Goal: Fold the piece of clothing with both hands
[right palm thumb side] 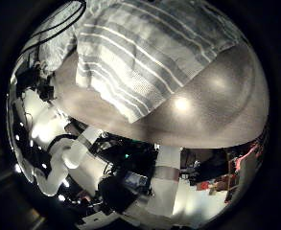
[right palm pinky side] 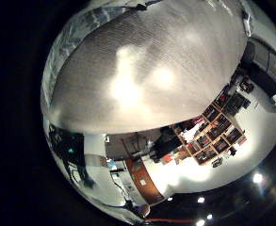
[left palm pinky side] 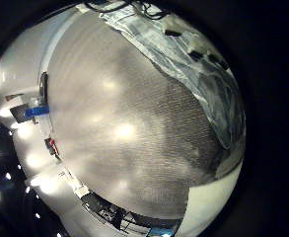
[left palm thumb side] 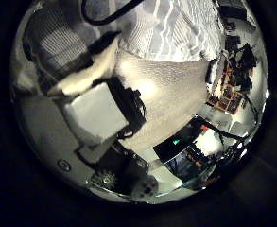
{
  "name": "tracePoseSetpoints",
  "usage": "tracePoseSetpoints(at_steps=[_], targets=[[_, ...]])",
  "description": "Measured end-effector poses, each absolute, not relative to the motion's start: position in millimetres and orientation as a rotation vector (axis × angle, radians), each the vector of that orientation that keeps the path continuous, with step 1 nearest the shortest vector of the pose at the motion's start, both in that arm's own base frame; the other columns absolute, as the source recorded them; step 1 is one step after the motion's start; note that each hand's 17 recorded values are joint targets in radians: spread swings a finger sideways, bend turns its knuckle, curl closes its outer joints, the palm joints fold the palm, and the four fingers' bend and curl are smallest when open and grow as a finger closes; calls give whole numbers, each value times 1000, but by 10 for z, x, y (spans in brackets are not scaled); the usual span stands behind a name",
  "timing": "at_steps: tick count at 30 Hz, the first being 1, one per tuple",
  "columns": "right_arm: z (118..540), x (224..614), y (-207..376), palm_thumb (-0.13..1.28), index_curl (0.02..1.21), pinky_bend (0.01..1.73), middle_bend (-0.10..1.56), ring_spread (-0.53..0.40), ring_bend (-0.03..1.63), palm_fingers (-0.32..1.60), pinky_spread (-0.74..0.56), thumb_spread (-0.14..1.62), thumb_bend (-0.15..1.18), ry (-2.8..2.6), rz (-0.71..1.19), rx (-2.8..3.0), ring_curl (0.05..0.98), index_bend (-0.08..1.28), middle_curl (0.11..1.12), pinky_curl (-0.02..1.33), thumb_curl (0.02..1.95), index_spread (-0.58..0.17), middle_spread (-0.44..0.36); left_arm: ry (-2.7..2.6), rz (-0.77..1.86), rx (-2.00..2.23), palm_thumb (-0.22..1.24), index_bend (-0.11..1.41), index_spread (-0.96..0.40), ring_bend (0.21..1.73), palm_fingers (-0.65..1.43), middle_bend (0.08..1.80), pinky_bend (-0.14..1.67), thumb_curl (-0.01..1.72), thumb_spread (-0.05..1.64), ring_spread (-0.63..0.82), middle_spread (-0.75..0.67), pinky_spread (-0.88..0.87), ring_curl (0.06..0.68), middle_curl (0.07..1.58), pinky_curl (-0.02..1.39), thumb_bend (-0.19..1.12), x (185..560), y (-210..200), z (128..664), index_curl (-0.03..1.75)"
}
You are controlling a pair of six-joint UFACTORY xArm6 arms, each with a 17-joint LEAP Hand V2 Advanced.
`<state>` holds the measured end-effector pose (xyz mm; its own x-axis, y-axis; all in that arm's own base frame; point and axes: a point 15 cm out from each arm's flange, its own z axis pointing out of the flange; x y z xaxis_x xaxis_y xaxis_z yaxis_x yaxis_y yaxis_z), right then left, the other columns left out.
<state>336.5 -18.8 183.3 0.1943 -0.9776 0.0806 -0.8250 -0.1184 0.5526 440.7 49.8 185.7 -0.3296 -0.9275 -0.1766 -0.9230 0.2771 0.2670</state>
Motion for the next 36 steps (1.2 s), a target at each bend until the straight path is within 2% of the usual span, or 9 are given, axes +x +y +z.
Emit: tracePoseSetpoints(at_steps=[9,13,17,20,21,26,29,32,36], targets=[[1602,3304,-144,274,213,532,241,157,499,18,332,964,-18,-1625,-410,1986,249,137,352,290,314,-336,28,-2516,-470,1838,678,289,-507,920,1093,901,568,377,1072,-539,-528,-615,343,736,454,-2,4489,481,2001,819],[1585,3334,-196,315,210,543,282,83,548,109,274,976,-17,-1606,-359,1983,260,129,364,288,318,-290,-6,-2514,-470,1841,754,291,-563,978,1076,928,652,405,1104,-555,-544,-670,384,769,495,4,4503,455,2108,910],[1564,3379,-173,381,217,539,366,-39,635,251,127,997,-9,-1615,-340,1994,284,144,394,281,327,-247,-74,-2503,-487,1833,786,278,-605,1024,1055,946,705,432,1126,-557,-557,-701,417,800,528,-5,4475,432,2227,1001],[1507,3392,-169,444,208,649,416,-136,760,466,-45,1013,-1,-1618,-328,2007,312,132,418,289,338,-253,-129,-2496,-510,1810,794,267,-629,1039,1037,956,730,449,1137,-555,-564,-711,433,822,547,-10,4429,392,2288,1066],[1456,3377,-157,495,195,776,473,-193,870,674,-209,1024,6,-1619,-327,2015,345,114,445,307,349,-273,-162,-2493,-521,1797,794,257,-636,1051,1031,959,736,453,1140,-556,-566,-713,440,829,553,-11,4410,381,2323,1085],[1383,3539,-120,661,246,972,607,-280,1015,1009,-431,1023,22,-1657,-249,2087,433,243,547,392,388,-378,-261,-2487,-543,1757,791,228,-664,1081,1011,970,751,475,1151,-550,-570,-719,460,857,573,-13,4368,294,2422,1181],[1371,3597,-102,761,335,1060,712,-288,1058,1182,-424,1014,33,-1685,-201,2125,486,422,629,455,416,-436,-300,-2482,-562,1735,784,211,-674,1088,1002,980,752,485,1150,-548,-570,-722,467,871,582,-14,4342,260,2505,1231],[1422,3718,-82,832,432,1141,821,-286,1123,1214,-386,1007,30,-1724,-133,2173,529,606,709,507,437,-464,-314,-2487,-560,1713,785,198,-680,1096,994,980,754,492,1159,-546,-571,-724,473,883,592,-13,4350,211,2610,1276],[1578,3790,-122,889,569,1228,966,-260,1202,1228,-327,1038,20,-1787,-48,2218,577,846,794,566,456,-443,-297,-2479,-552,1697,777,192,-684,1098,983,983,757,499,1160,-546,-572,-727,479,896,604,-14,4343,191,2729,1326]])
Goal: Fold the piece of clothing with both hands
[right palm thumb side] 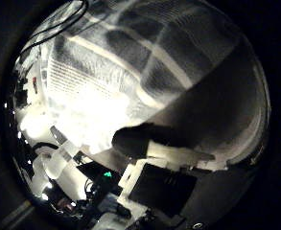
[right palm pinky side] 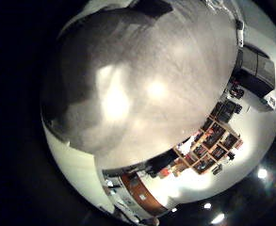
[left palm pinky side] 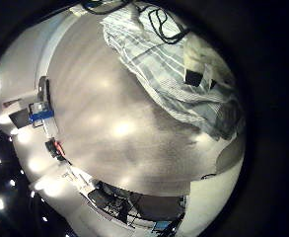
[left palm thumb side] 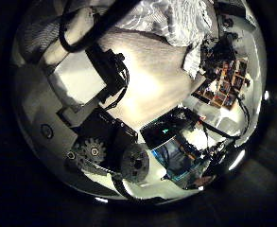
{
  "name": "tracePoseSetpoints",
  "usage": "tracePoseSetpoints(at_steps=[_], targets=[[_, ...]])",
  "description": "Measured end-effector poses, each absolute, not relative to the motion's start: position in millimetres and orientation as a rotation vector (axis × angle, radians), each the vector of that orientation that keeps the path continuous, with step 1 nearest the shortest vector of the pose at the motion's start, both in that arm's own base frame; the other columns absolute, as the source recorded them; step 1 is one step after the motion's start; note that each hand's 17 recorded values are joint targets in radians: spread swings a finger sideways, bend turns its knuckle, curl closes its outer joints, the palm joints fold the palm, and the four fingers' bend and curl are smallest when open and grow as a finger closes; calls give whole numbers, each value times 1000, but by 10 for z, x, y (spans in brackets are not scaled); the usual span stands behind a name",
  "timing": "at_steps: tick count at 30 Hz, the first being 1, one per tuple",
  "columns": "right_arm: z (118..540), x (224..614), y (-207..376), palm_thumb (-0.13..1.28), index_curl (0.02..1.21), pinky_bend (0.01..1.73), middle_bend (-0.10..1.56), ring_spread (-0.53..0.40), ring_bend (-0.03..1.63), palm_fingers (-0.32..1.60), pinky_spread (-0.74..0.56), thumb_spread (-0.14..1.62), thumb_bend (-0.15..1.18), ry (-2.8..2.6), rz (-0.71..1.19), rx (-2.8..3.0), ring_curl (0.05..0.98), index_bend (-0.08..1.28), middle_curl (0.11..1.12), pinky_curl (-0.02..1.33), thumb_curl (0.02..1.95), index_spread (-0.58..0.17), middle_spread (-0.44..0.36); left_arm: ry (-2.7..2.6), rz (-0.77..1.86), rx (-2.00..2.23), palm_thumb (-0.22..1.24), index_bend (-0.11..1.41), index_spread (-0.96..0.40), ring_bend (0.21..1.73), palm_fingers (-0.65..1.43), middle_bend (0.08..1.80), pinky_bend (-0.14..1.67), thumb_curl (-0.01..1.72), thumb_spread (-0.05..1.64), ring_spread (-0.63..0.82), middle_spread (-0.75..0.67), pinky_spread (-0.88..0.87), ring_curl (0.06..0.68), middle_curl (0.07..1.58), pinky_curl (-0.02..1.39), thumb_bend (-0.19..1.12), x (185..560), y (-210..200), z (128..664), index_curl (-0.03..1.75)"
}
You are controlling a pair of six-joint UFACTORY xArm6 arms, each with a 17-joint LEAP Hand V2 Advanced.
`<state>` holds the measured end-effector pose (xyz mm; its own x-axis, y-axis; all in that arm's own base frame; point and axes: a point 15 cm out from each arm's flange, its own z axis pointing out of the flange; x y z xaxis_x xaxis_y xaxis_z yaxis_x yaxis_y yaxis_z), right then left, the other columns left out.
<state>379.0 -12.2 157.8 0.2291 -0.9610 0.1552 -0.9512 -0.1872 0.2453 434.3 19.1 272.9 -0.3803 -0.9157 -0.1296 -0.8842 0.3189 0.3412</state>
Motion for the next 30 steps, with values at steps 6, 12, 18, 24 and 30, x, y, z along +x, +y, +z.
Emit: tracePoseSetpoints(at_steps=[6,12,18,24,30], targets=[[1855,3709,-177,941,710,1306,1096,-236,1312,1134,-268,1109,8,-1809,-23,2217,633,1009,871,632,484,-391,-265,-2476,-554,1674,783,191,-681,1107,970,989,745,512,1168,-540,-573,-732,487,911,617,-11,4255,218,2879,1383],[2168,3572,-235,969,793,1342,1153,-215,1363,1076,-233,1161,-3,-1831,-3,2207,663,1043,911,681,507,-351,-242,-2473,-550,1681,788,188,-671,1110,966,990,739,516,1173,-538,-573,-739,491,921,629,-12,4172,254,2908,1424],[2454,3443,-310,995,853,1345,1172,-208,1385,1051,-210,1184,-4,-1853,22,2205,680,1054,938,723,538,-334,-225,-2473,-550,1684,791,187,-657,1112,963,990,733,522,1176,-537,-573,-737,494,929,645,-11,4157,258,2933,1453],[2841,3243,-406,1004,895,1336,1184,-207,1393,1050,-198,1188,-8,-1878,67,2219,689,1051,949,757,563,-326,-213,-2478,-548,1671,792,183,-641,1116,958,991,729,527,1177,-536,-574,-737,497,934,659,-12,4033,282,3056,1476],[3197,2973,-459,1006,930,1316,1190,-205,1394,1053,-192,1181,-9,-1900,100,2228,694,1039,957,791,589,-320,-205,-2454,-579,1584,788,185,-624,1115,960,990,722,530,1174,-536,-574,-739,497,937,670,-13,3755,288,3203,1492]])
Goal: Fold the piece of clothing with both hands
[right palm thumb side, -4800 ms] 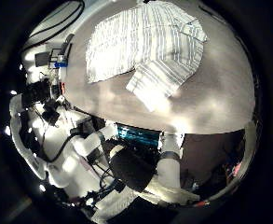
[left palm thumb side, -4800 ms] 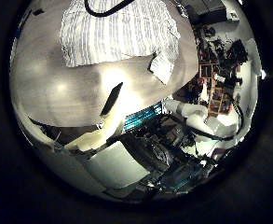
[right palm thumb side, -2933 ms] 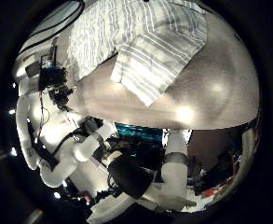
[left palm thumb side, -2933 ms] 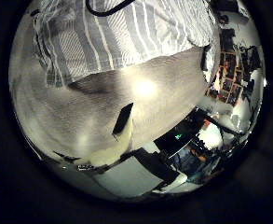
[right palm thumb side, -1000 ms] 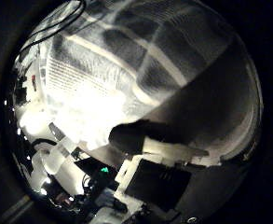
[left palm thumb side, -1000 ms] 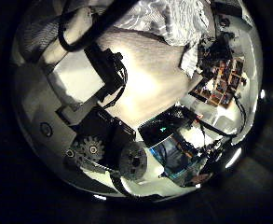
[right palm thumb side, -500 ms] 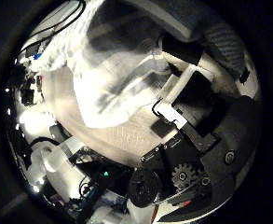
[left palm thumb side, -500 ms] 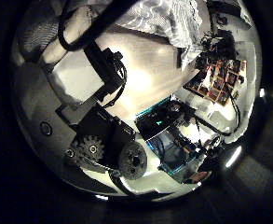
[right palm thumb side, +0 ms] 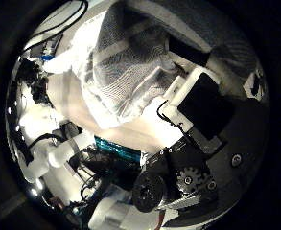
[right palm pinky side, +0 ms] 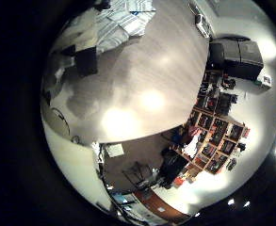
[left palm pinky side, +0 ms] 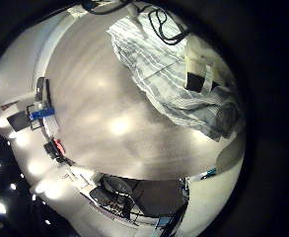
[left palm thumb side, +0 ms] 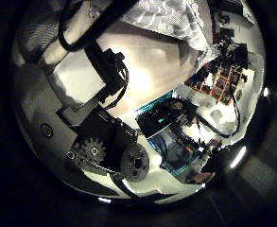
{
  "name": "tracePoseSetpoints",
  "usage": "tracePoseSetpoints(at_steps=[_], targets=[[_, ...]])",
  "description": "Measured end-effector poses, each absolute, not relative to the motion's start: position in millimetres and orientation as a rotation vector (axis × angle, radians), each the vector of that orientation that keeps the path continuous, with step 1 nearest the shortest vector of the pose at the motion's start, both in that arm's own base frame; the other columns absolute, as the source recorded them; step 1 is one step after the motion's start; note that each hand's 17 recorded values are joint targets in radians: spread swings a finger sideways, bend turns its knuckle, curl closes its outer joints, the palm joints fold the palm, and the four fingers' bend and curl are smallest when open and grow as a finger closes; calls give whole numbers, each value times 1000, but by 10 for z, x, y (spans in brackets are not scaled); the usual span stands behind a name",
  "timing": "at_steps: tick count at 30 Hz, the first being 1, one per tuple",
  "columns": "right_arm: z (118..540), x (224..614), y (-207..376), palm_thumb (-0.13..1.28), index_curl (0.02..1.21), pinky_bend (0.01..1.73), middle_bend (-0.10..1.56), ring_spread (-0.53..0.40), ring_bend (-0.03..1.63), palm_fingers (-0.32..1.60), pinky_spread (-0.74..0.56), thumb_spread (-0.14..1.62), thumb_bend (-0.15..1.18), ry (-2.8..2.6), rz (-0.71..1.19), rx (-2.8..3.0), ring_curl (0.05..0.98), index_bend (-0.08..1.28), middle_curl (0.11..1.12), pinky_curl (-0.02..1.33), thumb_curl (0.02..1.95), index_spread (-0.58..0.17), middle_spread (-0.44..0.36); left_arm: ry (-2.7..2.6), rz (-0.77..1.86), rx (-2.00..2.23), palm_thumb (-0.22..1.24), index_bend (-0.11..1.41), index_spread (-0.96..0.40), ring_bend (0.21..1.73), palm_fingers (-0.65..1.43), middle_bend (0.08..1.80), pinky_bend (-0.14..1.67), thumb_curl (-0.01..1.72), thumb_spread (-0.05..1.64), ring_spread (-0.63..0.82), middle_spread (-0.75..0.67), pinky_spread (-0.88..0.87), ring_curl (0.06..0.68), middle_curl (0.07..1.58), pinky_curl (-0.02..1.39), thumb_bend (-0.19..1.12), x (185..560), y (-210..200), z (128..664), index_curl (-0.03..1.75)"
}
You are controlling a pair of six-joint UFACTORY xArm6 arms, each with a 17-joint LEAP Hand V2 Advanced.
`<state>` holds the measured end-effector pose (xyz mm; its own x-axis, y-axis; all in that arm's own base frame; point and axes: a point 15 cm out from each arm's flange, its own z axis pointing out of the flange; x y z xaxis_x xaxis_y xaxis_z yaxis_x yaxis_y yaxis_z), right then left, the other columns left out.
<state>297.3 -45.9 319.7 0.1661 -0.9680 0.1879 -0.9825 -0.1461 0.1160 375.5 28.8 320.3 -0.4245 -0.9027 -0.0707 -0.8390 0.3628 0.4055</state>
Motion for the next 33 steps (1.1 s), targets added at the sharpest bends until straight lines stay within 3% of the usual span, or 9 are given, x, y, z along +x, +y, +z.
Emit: tracePoseSetpoints(at_steps=[8,17,26,29,33], targets=[[3699,3125,-491,1007,955,1285,1195,-202,1393,1075,-193,1159,-12,-1997,239,2248,696,1032,954,831,614,-312,-195,-2432,-565,1538,778,182,-601,1120,965,984,709,537,1168,-533,-575,-750,498,940,678,-13,3578,234,3615,1507],[3826,4052,-504,1001,970,1255,1197,-199,1400,1085,-197,1132,-12,-2050,222,2197,697,1033,949,873,641,-305,-188,-2431,-500,1647,789,184,-578,1117,972,981,710,544,1164,-533,-577,-757,498,945,691,-10,4249,162,3629,1523],[3563,5189,-272,984,982,1236,1202,-202,1399,1066,-205,1135,-15,-2054,204,2183,699,1029,951,915,663,-303,-186,-2414,-442,1796,797,180,-553,1141,967,973,691,555,1162,-521,-580,-755,508,957,702,-11,4933,218,3151,1536],[3226,5426,-135,923,987,1228,1197,-203,1401,1062,-207,1146,-27,-2035,171,2169,701,1022,950,925,653,-305,-189,-2400,-448,1823,796,178,-545,1146,972,976,687,559,1155,-520,-581,-755,509,960,706,-14,5054,252,2960,1537],[2952,5867,-4,819,963,1193,1165,-204,1372,1066,-228,1174,-34,-2088,278,2210,689,951,919,907,605,-310,-187,-2365,-501,1845,784,175,-536,1153,975,975,678,561,1142,-522,-579,-757,510,962,710,-18,5126,391,2702,1537]])
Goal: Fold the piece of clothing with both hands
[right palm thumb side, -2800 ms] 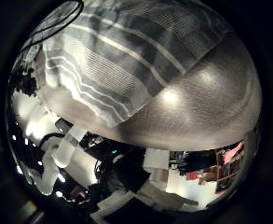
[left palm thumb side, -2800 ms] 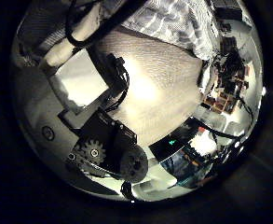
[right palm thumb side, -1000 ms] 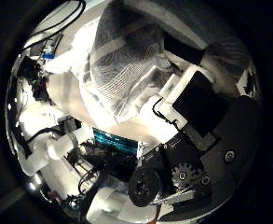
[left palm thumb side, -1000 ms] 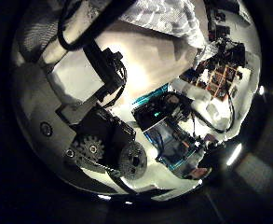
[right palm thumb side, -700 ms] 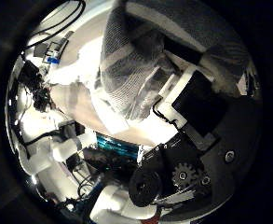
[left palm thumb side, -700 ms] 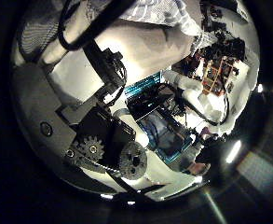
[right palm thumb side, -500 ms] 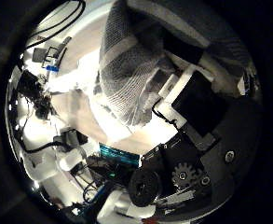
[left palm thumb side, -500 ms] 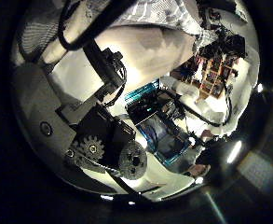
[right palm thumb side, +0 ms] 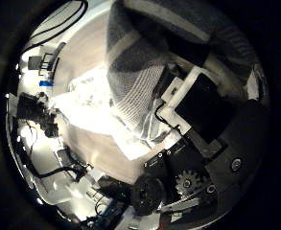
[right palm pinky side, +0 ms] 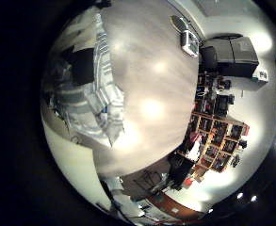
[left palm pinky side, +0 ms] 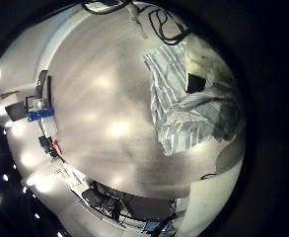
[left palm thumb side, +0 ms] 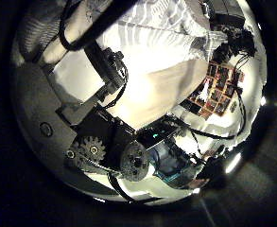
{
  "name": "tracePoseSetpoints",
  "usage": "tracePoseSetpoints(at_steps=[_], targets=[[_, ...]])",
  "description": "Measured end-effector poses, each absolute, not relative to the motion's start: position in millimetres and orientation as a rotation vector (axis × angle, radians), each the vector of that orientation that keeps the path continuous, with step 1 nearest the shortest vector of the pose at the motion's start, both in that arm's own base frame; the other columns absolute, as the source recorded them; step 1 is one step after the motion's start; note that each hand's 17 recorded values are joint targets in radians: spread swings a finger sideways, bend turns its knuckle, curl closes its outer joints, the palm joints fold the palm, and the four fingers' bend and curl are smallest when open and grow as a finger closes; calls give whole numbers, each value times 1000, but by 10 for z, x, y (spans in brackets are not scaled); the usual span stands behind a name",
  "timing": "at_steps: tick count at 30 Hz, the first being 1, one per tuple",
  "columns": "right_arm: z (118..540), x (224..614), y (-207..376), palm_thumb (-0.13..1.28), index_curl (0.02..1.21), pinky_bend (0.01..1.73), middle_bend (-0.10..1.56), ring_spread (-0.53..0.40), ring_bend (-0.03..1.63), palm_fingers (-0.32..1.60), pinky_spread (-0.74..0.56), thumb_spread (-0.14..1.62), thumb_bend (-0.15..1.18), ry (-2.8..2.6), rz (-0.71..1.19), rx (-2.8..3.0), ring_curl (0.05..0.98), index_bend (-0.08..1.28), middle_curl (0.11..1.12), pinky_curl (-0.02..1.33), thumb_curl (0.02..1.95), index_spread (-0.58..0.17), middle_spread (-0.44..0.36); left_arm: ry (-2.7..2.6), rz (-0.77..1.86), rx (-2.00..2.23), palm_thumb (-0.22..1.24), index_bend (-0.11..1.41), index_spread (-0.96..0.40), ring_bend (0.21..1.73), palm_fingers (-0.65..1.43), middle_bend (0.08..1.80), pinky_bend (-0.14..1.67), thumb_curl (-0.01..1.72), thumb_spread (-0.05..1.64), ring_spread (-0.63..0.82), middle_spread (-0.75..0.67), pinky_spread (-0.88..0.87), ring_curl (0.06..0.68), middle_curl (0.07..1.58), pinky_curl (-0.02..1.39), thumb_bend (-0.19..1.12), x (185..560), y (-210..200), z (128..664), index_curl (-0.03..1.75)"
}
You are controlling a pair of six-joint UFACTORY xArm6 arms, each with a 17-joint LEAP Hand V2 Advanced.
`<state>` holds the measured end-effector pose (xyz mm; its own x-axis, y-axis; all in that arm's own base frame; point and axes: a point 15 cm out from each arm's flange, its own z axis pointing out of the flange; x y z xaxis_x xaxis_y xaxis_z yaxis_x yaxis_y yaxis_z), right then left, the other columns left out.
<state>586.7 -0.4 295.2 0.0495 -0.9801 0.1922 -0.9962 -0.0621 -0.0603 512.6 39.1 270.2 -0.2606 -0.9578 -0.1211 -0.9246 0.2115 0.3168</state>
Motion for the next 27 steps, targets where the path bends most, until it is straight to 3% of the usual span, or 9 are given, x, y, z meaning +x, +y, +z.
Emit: tracePoseSetpoints(at_steps=[2,5,7,10,14,17,21,24,27], targets=[[2694,6041,42,789,941,1170,1148,-210,1355,1075,-244,1189,-27,-2097,292,2217,677,887,894,887,583,-318,-181,-2345,-511,1859,759,182,-530,1141,947,978,660,555,1128,-521,-578,-753,509,962,713,-28,5148,414,2607,1530],[2547,6237,73,719,861,1193,1046,-223,1385,803,-332,1217,-28,-2130,341,2234,668,503,835,850,543,-349,-209,-2329,-506,1894,700,200,-529,1039,816,934,639,536,1105,-525,-570,-734,492,937,730,-36,5223,527,2486,1476],[2484,6405,72,699,784,1238,869,-237,1355,511,-404,1232,-24,-2162,390,2255,647,308,784,821,523,-388,-216,-2325,-496,1924,683,186,-529,1004,746,878,634,526,1096,-517,-567,-723,478,908,740,-30,5285,587,2431,1432],[2440,6607,5,679,717,1155,677,-209,1167,149,-349,1254,-21,-2234,457,2255,589,299,709,791,499,-433,-180,-2303,-475,1978,652,132,-514,1008,573,724,697,511,1092,-491,-530,-710,485,872,776,-29,5341,700,2397,1348],[2599,6755,-372,619,608,1039,517,-107,1016,60,-114,1268,-31,-2370,538,2193,491,272,605,733,459,-453,-115,-2275,-450,2045,620,112,-457,1031,335,511,745,489,1103,-421,-414,-648,490,812,815,-26,5382,748,2432,1221],[2812,6742,-563,570,570,997,469,-35,970,48,41,1263,-34,-2462,551,2151,456,249,563,702,439,-447,-86,-2263,-414,2085,607,116,-379,1026,199,388,758,476,1111,-320,-277,-570,485,761,840,-23,5404,769,2514,1116],[3188,6658,-872,486,505,940,463,39,937,123,238,1249,-37,-2579,576,2087,413,186,524,644,408,-416,-50,-2223,-324,2123,559,141,-230,937,-54,289,600,453,1135,-97,-23,-322,447,668,823,-31,5351,788,2721,970],[3469,6485,-1119,422,469,906,504,49,954,199,314,1243,-41,-2631,581,2025,402,163,518,615,386,-376,-31,-2212,-225,2129,532,142,-135,898,-52,238,523,437,1146,27,119,-139,418,604,790,-26,5307,765,2938,868],[3474,6210,-1210,345,445,884,523,31,978,240,346,1234,-42,-2614,474,1973,397,166,511,596,362,-349,-28,-2237,-162,2117,512,149,-66,854,-29,213,474,423,1153,113,196,13,391,558,749,-25,5266,704,3147,780]])
